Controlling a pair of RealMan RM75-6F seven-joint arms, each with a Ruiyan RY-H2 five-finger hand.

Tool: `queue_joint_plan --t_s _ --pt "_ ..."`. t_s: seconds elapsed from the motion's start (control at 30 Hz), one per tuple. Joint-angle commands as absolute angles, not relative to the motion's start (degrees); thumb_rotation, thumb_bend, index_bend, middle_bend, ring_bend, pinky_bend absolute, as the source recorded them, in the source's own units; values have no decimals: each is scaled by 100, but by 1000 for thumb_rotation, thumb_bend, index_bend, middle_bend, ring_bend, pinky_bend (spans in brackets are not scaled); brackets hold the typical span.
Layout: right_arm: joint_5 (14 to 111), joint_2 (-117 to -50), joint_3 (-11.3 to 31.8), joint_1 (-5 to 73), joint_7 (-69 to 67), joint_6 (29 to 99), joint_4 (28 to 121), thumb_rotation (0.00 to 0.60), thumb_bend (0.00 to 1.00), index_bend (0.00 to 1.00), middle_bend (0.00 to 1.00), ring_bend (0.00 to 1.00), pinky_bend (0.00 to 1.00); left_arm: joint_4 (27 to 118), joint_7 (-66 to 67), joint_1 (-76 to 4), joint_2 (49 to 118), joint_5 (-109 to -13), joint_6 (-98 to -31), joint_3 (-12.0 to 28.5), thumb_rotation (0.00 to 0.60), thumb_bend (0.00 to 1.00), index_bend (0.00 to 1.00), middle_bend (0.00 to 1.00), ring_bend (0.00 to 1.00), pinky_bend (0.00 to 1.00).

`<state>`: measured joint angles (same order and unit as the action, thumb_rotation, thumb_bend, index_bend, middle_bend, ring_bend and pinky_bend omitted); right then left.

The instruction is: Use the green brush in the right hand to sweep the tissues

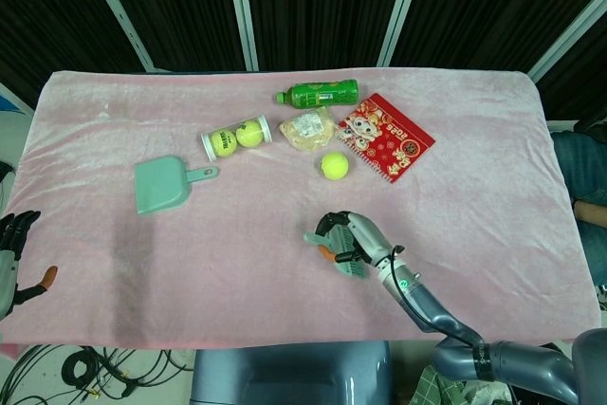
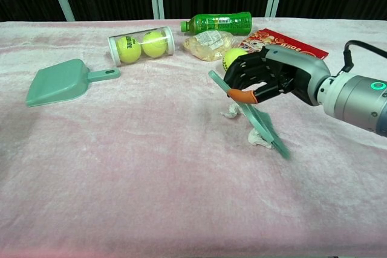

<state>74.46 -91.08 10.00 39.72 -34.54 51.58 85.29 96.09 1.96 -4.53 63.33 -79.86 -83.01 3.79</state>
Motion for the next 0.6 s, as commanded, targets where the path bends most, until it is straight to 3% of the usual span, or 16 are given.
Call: queue_joint_plan --t_s 0.03,0.3,0.6 --pt "7610 -9422 1244 3816 -4329 5453 8490 600 493 861 682 387 186 9609 194 -454 6332 -7986 -8299 378 600 305 104 82 36 0" --pt "8599 -9842 1120 3800 -5921 6088 7940 600 495 875 683 389 186 9607 184 -463 6327 -7978 -8284 382 600 305 104 80 36 0" --pt "9061 -9585 1067 3938 -7507 6285 8237 600 502 878 685 389 186 9606 180 -461 6327 -7980 -8286 380 600 305 104 73 36 0"
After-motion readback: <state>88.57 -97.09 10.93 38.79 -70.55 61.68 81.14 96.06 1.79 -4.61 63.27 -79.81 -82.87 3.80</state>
